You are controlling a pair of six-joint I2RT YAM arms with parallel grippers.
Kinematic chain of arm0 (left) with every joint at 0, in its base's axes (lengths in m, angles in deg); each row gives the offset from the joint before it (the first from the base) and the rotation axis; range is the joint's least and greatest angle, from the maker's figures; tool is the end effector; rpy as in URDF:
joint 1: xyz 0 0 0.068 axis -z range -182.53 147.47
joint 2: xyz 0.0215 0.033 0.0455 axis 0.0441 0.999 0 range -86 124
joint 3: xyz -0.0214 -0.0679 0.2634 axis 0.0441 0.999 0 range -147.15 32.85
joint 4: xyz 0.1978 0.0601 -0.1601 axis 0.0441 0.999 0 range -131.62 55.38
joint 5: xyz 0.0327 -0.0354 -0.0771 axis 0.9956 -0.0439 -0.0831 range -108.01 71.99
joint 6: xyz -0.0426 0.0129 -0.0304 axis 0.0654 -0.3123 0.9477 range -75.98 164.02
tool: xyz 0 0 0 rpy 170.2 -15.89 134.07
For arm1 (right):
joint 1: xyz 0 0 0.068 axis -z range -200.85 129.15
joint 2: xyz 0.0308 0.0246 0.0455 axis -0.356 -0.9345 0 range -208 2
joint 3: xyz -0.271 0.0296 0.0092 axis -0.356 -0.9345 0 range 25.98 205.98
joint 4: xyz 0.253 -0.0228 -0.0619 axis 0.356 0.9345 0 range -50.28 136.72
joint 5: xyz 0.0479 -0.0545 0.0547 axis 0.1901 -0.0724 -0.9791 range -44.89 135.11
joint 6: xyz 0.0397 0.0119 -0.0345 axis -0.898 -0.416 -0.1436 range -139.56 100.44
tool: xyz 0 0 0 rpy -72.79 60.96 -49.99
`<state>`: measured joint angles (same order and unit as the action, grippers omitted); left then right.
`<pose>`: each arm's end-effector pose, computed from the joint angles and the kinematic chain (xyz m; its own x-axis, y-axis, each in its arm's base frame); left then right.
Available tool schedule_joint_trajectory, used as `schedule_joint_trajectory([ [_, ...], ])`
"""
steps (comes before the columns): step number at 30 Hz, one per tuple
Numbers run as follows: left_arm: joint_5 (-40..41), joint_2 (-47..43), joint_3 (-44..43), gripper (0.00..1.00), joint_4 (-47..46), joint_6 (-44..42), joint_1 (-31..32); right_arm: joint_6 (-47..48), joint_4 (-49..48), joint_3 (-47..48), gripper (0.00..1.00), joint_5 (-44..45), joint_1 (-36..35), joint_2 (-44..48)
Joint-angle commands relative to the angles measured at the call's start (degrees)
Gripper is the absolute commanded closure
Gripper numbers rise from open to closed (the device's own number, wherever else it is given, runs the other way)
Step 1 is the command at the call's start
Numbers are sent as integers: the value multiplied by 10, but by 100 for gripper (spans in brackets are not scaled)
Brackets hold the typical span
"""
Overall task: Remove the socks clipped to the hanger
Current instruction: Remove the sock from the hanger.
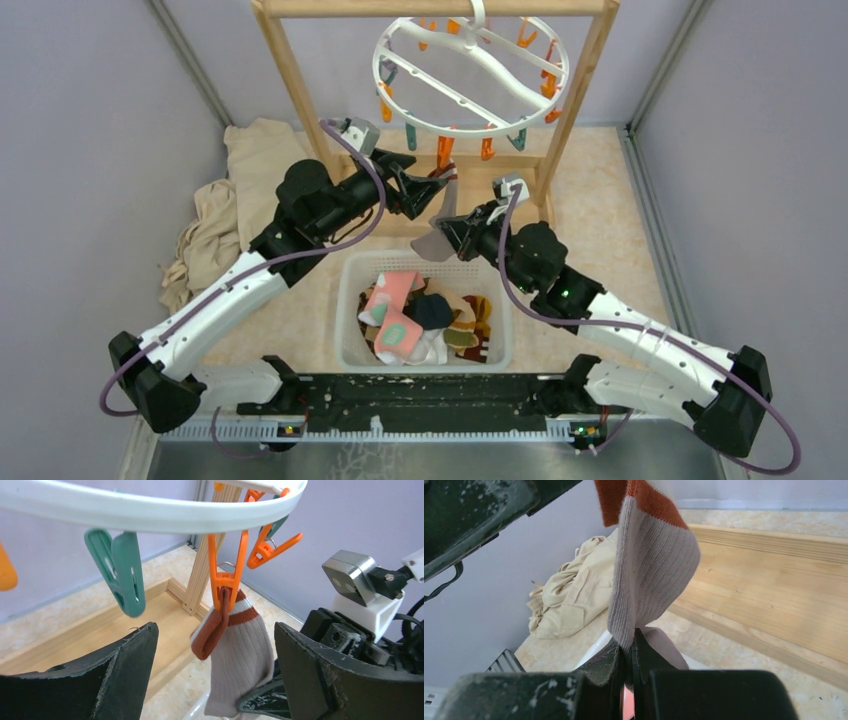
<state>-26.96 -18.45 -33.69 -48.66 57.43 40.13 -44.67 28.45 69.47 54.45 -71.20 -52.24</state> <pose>0.1976 -0.1897 0.4247 -0.1065 -0.2135 -0.9711 0.7798 0.5881 -0.2148 0.1492 0.1709 0.3420 -0.2731 0.3265 -0.9049 -0.5966 0.6805 0.4256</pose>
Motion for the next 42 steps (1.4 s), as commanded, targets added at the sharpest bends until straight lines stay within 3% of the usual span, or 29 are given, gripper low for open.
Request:
schedule_joint_trajectory([
  [1, -5, 15, -30, 9, -47, -47, 3, 5, -22, 0, 100, 0, 3, 23],
  [16, 5, 44, -31, 15, -135, -86, 2, 0, -30, -3, 100, -4, 4, 16],
  [33, 2, 63, -18, 21, -227, -46, 2, -4, -39, -5, 100, -11, 3, 1],
  [42, -4, 80, -25, 23, -229, -44, 2, -3, -39, -4, 100, -11, 3, 2],
])
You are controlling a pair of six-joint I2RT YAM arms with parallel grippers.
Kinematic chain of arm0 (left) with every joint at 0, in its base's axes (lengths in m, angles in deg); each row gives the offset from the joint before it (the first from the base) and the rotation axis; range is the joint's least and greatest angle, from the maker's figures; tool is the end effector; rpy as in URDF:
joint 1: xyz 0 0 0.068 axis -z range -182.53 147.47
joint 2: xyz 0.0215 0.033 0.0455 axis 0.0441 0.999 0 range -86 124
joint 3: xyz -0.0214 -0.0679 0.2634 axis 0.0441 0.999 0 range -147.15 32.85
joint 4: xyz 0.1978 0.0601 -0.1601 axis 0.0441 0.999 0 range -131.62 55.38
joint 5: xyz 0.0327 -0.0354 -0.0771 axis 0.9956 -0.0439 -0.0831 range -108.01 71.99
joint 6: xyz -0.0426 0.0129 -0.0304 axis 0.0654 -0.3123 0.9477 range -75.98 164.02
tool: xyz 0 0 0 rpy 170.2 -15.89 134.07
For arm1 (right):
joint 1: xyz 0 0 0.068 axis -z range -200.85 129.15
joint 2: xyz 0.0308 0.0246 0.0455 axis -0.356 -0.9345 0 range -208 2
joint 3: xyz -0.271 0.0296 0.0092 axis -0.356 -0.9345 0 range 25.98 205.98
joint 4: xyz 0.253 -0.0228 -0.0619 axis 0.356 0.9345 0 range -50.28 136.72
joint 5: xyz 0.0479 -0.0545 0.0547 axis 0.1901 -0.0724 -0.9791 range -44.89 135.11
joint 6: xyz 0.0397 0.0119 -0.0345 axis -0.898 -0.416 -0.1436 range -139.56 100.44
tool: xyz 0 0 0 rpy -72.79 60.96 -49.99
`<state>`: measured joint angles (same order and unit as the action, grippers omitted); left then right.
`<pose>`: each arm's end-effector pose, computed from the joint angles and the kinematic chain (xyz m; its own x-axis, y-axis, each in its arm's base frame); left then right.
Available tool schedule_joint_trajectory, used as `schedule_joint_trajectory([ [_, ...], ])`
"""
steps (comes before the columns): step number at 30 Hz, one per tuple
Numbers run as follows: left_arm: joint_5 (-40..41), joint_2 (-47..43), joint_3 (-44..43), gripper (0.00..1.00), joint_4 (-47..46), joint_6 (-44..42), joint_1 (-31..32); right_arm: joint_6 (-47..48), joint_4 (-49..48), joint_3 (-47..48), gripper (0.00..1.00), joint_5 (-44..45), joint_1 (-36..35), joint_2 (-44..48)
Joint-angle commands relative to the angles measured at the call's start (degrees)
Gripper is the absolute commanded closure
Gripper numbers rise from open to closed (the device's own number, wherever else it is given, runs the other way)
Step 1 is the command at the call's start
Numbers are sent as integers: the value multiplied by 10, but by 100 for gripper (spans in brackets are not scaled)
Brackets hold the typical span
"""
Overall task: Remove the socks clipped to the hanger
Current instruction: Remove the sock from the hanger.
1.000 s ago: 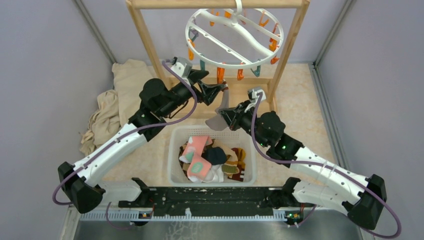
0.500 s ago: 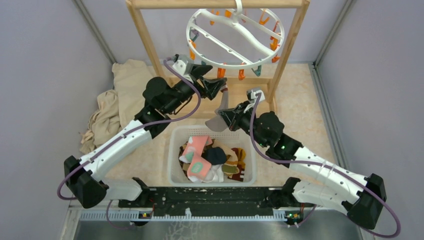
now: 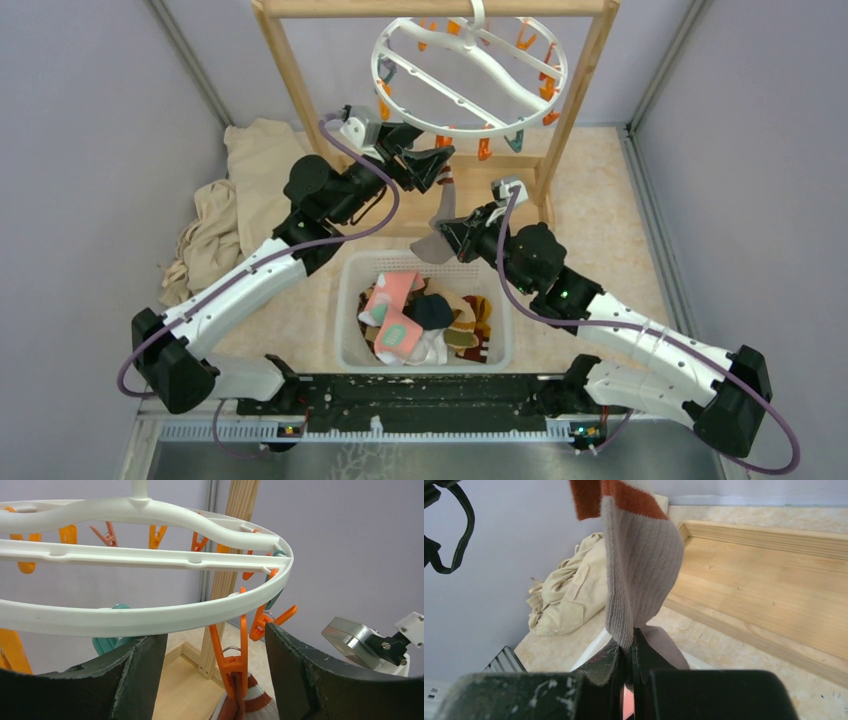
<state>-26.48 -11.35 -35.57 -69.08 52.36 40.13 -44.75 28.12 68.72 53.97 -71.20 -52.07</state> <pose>0.2186 -0.2085 0.4408 0.1517 -0.3349 -0.9300 0.8017 0.5920 -0.0824 0.1486 0.1708 0.3385 -0.2791 0.3221 -0.9046 -0.6007 0.6764 0.4262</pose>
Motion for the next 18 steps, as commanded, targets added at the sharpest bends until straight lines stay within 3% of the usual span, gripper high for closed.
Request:
schedule_joint_trajectory([
  [1, -7, 10, -7, 23, -23, 6, 2, -2, -36, 3, 100, -6, 3, 0],
  [12, 0, 27, -16, 23, -17, 11, 4, -3, -39, 5, 100, -10, 3, -6],
  [18, 2, 35, -19, 35, -31, 22, 5, -2, -36, 5, 100, -12, 3, -6],
])
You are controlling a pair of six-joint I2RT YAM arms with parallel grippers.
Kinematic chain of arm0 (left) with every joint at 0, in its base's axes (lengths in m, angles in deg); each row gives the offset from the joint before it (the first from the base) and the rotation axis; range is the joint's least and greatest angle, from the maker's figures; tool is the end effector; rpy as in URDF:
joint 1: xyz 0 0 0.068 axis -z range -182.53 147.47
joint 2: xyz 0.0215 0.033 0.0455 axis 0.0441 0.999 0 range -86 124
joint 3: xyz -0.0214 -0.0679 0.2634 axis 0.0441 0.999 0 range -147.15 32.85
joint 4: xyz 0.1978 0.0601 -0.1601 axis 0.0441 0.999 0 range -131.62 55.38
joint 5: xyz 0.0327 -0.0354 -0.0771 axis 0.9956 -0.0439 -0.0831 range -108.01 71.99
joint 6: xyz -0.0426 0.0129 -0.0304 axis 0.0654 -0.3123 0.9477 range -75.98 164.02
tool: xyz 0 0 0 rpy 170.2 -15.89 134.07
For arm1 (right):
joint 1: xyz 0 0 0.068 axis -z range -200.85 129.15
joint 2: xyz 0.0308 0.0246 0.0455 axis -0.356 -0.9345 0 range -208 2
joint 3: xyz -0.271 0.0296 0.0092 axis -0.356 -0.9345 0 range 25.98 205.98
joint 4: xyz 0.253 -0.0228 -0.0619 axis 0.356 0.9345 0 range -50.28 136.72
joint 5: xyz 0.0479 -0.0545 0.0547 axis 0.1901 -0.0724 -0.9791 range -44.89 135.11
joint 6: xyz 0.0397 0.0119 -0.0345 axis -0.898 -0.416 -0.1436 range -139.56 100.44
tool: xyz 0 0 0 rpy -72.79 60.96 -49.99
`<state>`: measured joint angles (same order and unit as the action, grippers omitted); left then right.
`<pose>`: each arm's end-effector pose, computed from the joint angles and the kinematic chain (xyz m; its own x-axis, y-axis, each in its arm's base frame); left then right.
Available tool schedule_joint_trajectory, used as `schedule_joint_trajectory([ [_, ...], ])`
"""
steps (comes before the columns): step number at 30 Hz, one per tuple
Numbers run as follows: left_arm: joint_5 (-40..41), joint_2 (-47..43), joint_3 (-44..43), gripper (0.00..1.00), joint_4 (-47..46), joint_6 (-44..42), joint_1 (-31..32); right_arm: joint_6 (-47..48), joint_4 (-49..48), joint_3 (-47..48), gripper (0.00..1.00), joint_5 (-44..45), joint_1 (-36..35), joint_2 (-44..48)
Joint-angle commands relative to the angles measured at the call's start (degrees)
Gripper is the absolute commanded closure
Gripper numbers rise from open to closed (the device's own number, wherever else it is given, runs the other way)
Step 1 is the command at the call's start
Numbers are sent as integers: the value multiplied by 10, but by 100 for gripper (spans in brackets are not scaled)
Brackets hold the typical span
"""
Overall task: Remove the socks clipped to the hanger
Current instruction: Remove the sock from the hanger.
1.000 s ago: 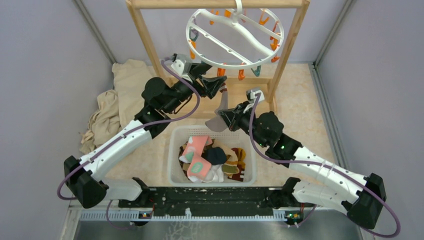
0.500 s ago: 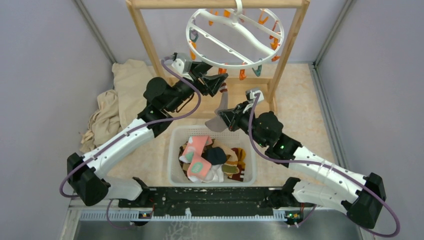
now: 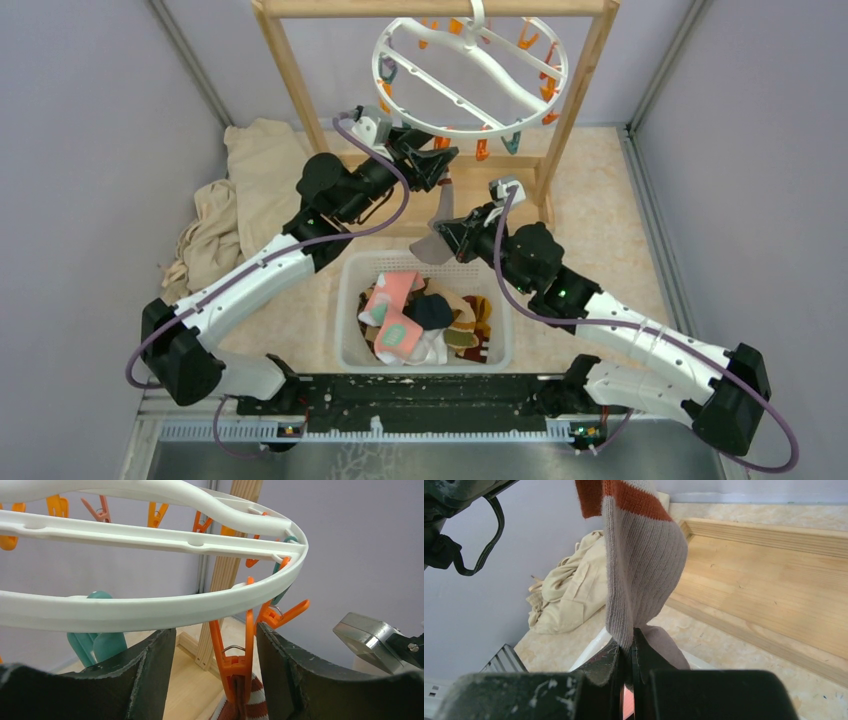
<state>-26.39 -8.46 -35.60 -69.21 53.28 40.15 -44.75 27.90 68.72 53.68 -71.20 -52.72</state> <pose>0.2303 -0.2195 0.4266 0.1060 -0.3143 -0.9434 0.7998 0.5907 -0.1070 0.1501 0.1729 0.3366 -0.2851 0.3154 -0.9051 -0.6021 0.6759 0.4251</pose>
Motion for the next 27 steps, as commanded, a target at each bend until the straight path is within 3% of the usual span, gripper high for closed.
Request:
schedule_joint_trajectory([
  [1, 0, 6, -18, 36, -32, 15, 4, -2, -33, 5, 100, -9, 3, 1],
  [9, 0, 4, -23, 28, -35, 23, 4, -2, -35, 1, 100, -11, 4, -1],
  [12, 5, 2, -20, 30, -36, 25, 4, -2, -35, 1, 100, -11, 3, -3],
  [21, 2, -2, -16, 51, -47, 40, 4, -3, -41, -6, 100, -14, 3, -4],
  [27, -2, -1, -18, 79, -49, 48, 4, -5, -41, -12, 100, -14, 3, -2],
])
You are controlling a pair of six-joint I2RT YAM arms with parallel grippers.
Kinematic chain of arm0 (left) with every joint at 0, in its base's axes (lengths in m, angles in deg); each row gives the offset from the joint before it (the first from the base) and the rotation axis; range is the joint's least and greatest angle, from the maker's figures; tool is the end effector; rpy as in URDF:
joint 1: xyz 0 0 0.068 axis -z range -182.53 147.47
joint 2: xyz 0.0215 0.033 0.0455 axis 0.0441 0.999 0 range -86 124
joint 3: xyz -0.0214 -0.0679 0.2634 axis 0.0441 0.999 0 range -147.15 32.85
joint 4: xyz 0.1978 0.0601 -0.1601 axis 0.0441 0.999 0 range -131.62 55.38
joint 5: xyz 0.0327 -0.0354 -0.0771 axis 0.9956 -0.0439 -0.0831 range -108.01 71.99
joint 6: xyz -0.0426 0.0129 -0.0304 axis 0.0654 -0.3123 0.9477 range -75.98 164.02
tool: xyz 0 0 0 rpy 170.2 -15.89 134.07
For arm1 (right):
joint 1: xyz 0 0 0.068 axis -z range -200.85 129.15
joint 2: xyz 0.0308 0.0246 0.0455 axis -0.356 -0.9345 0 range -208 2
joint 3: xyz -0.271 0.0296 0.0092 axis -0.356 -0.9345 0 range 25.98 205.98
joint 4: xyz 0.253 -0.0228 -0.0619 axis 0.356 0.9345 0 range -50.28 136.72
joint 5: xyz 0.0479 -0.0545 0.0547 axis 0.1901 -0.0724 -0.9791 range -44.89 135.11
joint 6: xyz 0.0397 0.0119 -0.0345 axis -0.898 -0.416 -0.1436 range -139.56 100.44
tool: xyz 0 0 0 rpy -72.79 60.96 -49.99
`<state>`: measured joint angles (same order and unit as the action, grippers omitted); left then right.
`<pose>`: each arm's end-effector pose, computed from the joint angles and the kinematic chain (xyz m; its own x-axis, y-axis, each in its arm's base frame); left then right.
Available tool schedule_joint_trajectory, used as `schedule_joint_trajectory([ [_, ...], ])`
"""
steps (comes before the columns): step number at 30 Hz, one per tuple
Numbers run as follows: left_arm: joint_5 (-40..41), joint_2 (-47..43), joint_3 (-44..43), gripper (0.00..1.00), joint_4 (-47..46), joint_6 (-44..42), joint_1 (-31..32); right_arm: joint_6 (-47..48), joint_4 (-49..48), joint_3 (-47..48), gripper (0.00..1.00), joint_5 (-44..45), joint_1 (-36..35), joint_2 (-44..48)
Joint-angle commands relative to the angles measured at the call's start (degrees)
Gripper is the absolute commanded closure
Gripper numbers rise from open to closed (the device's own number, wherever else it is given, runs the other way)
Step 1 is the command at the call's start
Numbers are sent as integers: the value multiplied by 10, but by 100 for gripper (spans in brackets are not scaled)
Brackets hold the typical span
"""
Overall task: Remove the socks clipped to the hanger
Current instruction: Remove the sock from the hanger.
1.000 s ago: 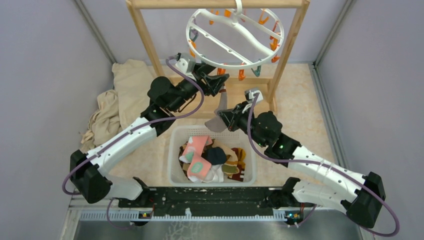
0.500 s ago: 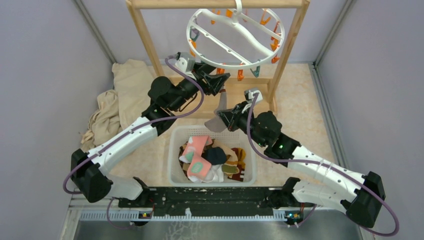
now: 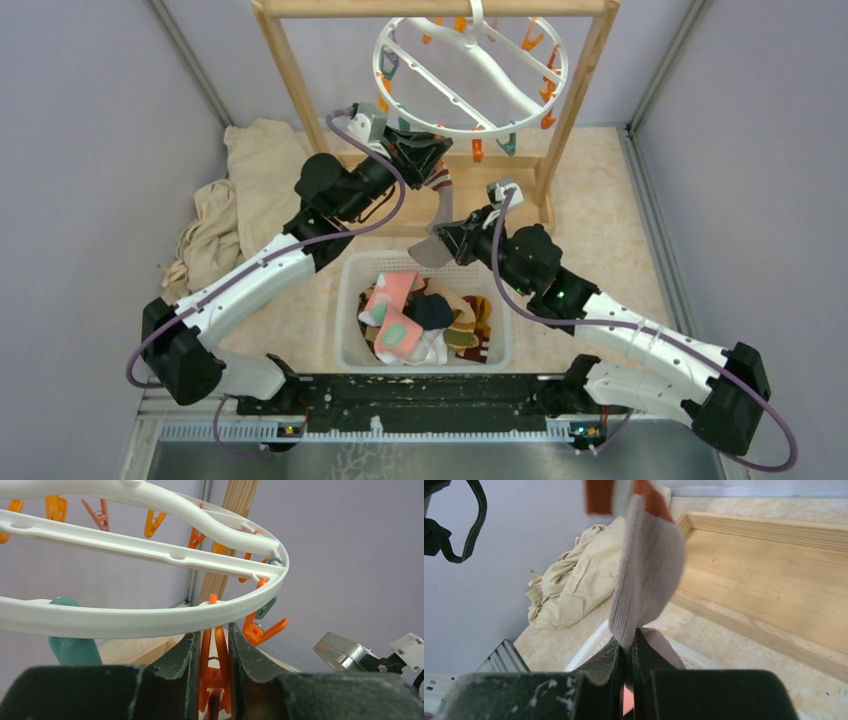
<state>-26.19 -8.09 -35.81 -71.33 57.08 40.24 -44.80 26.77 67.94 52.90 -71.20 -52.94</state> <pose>0.2304 -0.2201 0.4298 0.0760 -0.3750 -0.9239 0.8081 0.5660 -0.1633 0.1504 0.1739 0.3330 -0.2886 0.3137 -0.9046 -0.6116 0.6666 0.4262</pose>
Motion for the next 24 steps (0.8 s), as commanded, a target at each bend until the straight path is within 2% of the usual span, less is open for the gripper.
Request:
schedule_joint_trajectory([
  [1, -5, -4, -17, 84, -27, 10, 3, -5, -30, -5, 100, -6, 3, 1],
  [3, -6, -3, -18, 99, -24, 10, 3, -6, -31, -6, 100, -6, 3, 2],
  [12, -3, -19, -19, 99, 11, 10, 3, -8, 0, -1, 100, -34, 3, 13],
  [16, 1, -32, -30, 92, 74, 16, 3, -11, 45, -3, 100, -68, 3, 20],
  [20, -1, -59, -14, 73, 128, 17, 3, -23, 69, -31, 100, -100, 3, 27],
  [24, -2, -90, 17, 60, 152, 21, 3, -36, 63, -76, 100, -116, 3, 24],
])
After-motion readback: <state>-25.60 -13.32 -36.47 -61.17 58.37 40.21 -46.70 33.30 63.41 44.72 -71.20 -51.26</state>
